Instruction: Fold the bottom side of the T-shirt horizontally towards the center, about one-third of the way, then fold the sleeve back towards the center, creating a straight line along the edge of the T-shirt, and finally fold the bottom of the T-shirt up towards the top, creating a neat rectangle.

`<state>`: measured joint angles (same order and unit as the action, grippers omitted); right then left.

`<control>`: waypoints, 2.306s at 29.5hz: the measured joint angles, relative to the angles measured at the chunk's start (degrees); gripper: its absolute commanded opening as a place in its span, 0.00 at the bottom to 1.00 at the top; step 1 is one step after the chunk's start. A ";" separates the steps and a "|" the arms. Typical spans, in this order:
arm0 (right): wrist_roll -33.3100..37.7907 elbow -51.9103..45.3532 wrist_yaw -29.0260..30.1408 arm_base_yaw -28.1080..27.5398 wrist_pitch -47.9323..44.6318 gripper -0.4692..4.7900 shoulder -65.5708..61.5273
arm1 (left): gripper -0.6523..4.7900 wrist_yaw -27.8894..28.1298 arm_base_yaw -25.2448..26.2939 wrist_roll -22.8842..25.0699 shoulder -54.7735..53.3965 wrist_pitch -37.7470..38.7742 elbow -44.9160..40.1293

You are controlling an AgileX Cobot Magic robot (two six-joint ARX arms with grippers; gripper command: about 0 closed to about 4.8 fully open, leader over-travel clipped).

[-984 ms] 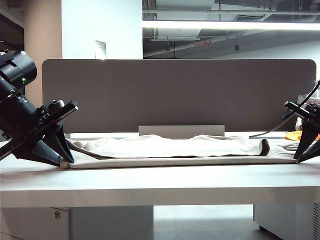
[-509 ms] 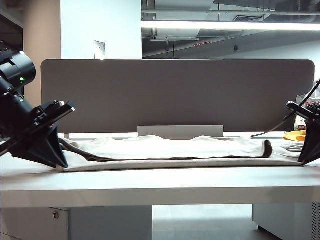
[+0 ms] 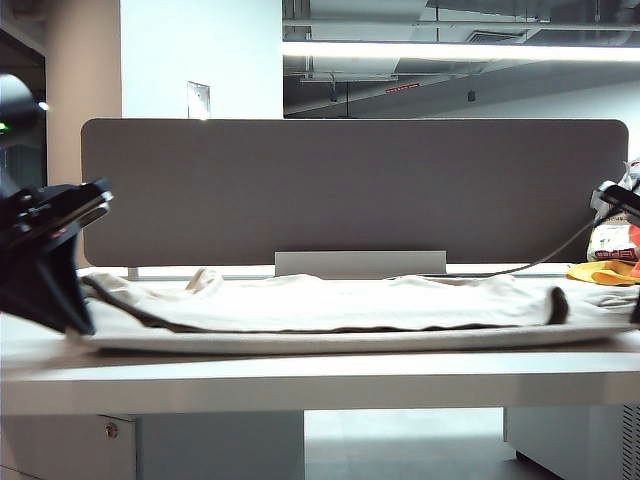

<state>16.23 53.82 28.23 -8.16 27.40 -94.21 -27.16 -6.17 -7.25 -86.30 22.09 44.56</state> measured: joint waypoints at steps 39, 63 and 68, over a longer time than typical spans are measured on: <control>0.20 -16.35 2.89 -5.81 -2.69 0.92 18.05 | 0.94 0.77 0.02 -3.67 12.87 1.29 -11.37; 0.63 9.25 -9.01 -10.38 -8.41 0.91 -1.16 | 0.93 16.87 1.95 -1.18 -8.28 4.68 25.33; 0.63 11.87 -9.03 -12.92 -8.55 0.91 -7.32 | 0.93 16.87 6.29 -1.11 -14.51 4.81 30.18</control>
<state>16.86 65.69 19.20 -21.08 18.85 -101.54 -10.28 0.12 -8.36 -100.82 26.89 74.74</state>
